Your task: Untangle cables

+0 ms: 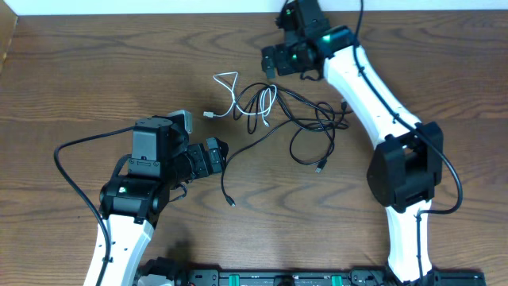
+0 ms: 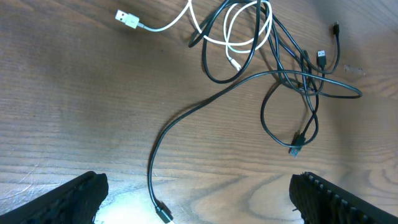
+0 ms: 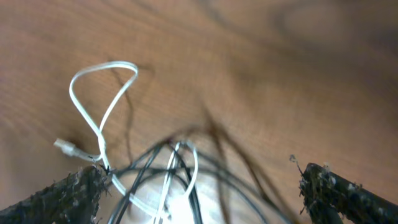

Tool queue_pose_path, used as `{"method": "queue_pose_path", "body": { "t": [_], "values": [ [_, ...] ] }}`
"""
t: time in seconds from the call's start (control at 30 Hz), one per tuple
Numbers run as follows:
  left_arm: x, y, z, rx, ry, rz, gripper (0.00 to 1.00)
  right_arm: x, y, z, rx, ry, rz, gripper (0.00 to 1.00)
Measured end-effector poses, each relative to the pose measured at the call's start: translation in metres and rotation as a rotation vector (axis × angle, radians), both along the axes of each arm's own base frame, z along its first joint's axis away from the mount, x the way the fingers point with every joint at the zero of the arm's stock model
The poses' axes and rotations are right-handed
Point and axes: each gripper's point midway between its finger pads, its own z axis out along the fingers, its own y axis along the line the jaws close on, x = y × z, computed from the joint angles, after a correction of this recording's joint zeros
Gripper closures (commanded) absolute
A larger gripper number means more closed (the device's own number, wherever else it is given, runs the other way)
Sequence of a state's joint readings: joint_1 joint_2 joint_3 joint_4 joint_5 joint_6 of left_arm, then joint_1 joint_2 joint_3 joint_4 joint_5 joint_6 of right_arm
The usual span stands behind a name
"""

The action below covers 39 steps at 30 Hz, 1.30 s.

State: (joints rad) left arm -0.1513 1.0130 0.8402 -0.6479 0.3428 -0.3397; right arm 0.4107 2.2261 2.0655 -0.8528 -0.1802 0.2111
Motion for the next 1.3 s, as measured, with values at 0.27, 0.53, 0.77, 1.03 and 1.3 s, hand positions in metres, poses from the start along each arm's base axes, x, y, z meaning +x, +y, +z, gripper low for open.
{"method": "queue_pose_path", "body": {
  "t": [0.27,0.53,0.77,1.03,1.3],
  "values": [
    [0.000,0.000,0.000,0.000,0.000,0.000,0.02,-0.031,0.000,-0.009,0.077,0.173,0.033,0.22],
    [0.000,0.000,0.000,0.000,0.000,0.000,0.02,-0.054,-0.008,-0.008,0.169,0.323,0.050,0.23],
    [0.000,0.000,0.000,0.000,0.000,0.000,0.02,-0.068,-0.018,-0.011,0.159,0.387,0.062,0.24],
    [0.000,0.000,0.000,0.000,0.000,0.000,0.02,-0.071,-0.017,-0.019,0.153,0.383,0.083,0.42],
    [0.000,0.000,0.000,0.000,0.000,0.000,0.02,-0.076,0.002,-0.044,0.218,0.370,0.152,0.44]
  ]
}}
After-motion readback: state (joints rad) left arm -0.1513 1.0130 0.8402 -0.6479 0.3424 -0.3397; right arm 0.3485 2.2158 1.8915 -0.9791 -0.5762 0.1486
